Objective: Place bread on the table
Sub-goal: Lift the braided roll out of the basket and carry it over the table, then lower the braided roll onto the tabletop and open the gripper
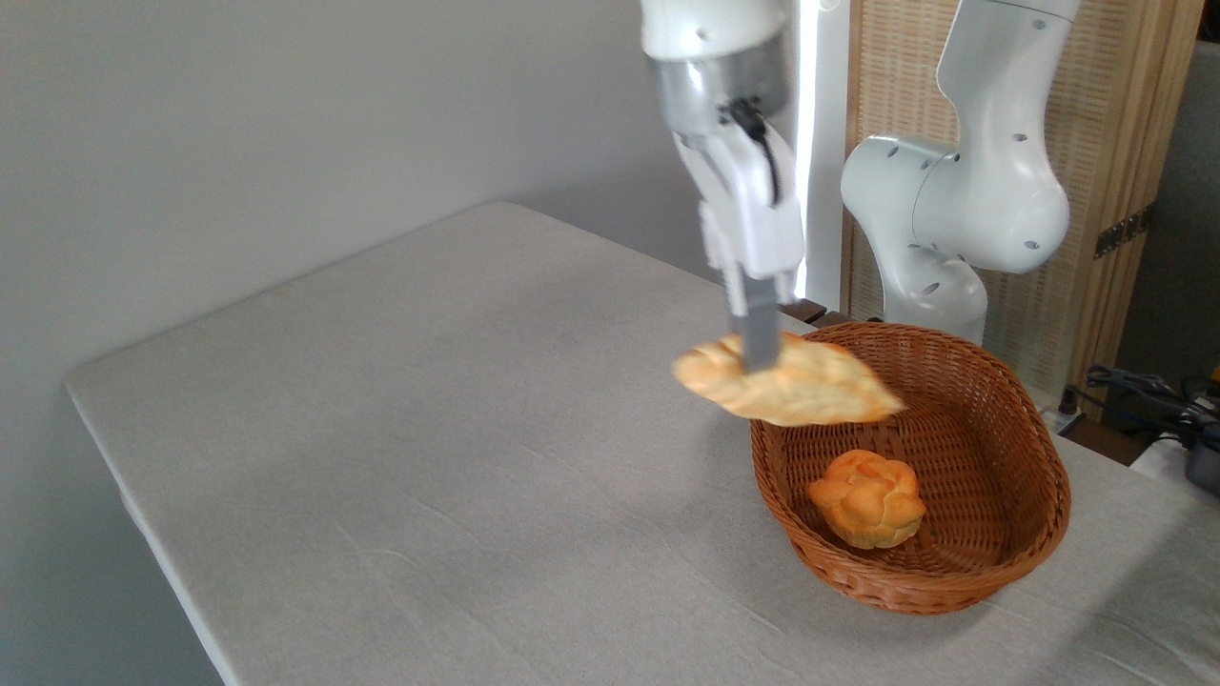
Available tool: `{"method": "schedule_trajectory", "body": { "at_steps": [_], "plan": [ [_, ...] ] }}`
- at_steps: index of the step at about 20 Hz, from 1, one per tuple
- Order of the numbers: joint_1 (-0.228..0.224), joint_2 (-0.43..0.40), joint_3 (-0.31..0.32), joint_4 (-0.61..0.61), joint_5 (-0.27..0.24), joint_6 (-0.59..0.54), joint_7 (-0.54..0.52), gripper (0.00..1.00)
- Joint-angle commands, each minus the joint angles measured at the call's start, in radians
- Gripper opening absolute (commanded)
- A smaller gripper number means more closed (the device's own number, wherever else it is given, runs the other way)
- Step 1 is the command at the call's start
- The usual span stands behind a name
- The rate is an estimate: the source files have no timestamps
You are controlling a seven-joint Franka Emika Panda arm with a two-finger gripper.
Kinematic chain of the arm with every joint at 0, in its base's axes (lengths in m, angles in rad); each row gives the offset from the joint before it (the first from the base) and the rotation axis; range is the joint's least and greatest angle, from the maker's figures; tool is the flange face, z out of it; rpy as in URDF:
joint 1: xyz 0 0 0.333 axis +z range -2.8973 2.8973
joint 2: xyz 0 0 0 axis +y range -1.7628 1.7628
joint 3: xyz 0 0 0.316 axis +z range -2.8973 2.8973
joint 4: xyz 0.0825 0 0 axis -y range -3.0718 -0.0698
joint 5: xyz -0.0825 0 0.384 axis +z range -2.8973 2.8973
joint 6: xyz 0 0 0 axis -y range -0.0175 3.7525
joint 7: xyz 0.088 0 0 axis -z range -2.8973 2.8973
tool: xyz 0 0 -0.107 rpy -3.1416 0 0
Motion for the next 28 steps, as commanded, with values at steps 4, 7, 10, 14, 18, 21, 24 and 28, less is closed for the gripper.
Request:
{"method": "schedule_trajectory", "body": {
  "at_steps": [4,7,10,14,18,21,24,28],
  "plan": [
    [-0.044,0.208,-0.014,0.121,-0.442,0.042,-0.022,0.07],
    [-0.048,0.294,-0.097,0.120,-0.544,0.169,-0.037,0.20],
    [-0.048,0.369,-0.173,0.117,-0.556,0.281,-0.083,0.71],
    [-0.048,0.385,-0.190,0.118,-0.544,0.318,-0.064,1.00],
    [-0.048,0.385,-0.190,0.118,-0.544,0.320,-0.045,1.00],
    [-0.046,0.385,-0.190,0.120,-0.521,0.323,-0.039,1.00],
    [-0.046,0.385,-0.190,0.118,-0.516,0.323,-0.034,1.00],
    [-0.046,0.385,-0.190,0.117,-0.500,0.320,-0.016,1.00]
  ]
}}
